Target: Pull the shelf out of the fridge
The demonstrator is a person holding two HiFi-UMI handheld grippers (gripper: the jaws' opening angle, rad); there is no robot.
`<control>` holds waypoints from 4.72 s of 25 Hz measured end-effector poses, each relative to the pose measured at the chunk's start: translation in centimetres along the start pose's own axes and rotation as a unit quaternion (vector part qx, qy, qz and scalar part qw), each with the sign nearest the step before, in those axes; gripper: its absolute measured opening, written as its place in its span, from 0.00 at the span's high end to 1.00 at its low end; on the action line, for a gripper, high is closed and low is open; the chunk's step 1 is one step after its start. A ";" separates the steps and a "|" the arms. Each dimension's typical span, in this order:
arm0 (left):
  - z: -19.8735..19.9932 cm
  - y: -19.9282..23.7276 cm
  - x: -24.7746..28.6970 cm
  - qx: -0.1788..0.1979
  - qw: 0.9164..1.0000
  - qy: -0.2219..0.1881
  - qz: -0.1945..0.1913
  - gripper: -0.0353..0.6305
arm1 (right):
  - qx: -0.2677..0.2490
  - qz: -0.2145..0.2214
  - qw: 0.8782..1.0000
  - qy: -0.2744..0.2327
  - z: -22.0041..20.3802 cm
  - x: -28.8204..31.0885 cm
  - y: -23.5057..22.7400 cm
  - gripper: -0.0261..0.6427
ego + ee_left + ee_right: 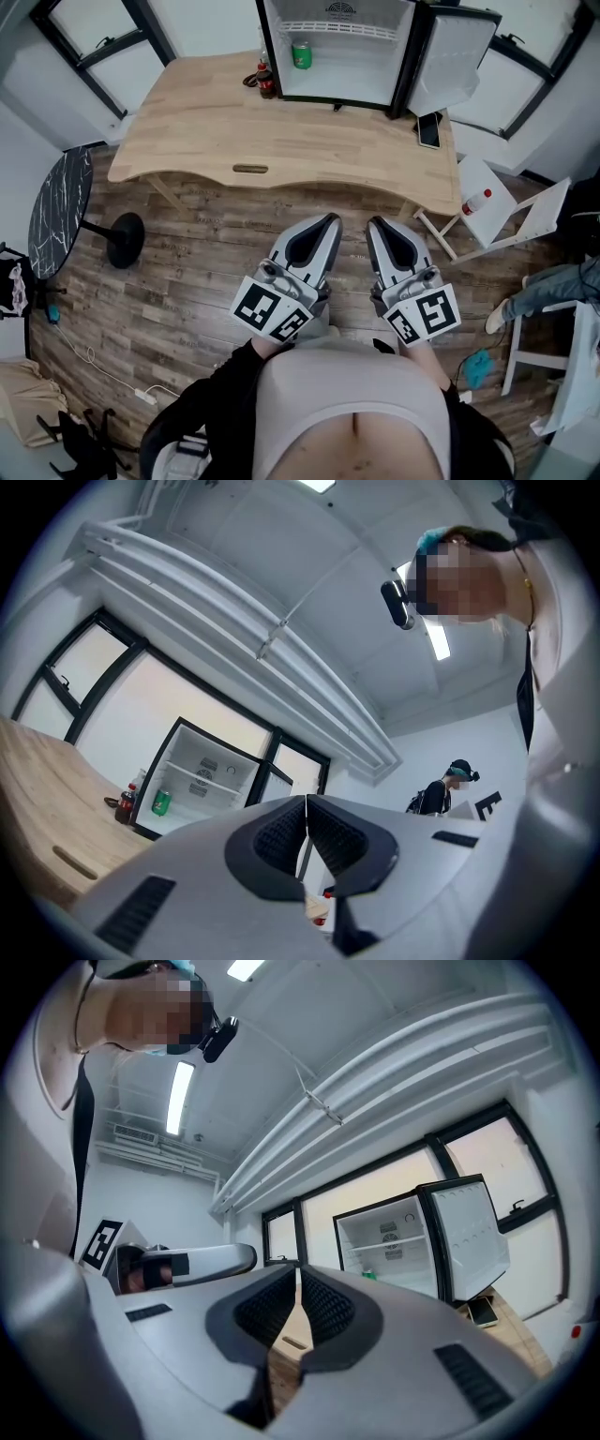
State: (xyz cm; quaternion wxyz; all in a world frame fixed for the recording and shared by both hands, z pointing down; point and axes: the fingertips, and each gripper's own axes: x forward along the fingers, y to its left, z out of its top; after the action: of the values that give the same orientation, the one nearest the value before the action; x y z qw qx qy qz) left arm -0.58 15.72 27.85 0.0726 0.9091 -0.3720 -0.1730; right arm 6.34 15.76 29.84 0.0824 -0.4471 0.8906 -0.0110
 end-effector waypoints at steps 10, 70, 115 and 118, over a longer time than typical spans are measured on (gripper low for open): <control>0.6 7.3 6.3 -0.006 1.000 0.000 -0.019 0.93 | -0.006 -0.020 1.000 0.000 -0.5 7.7 -4.9 0.90; 0.3 30.2 29.0 -0.002 1.000 0.012 -0.002 0.93 | 0.014 -0.040 0.999 -0.003 -2.1 31.8 -25.7 0.90; -4.9 39.8 37.9 -0.078 0.992 0.083 0.060 0.60 | 0.145 -0.081 0.986 0.023 -5.8 40.6 -35.9 0.53; -4.8 40.6 38.7 -0.088 0.991 0.078 0.065 0.59 | 0.162 -0.087 0.983 0.014 -5.7 41.3 -36.7 0.52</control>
State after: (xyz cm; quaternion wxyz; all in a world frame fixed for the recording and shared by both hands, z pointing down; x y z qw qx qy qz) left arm 0.37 -40.32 32.80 0.1925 0.8839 -0.4064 -0.1284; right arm 10.38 -39.57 33.19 0.1398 -0.5035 0.8359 -0.1683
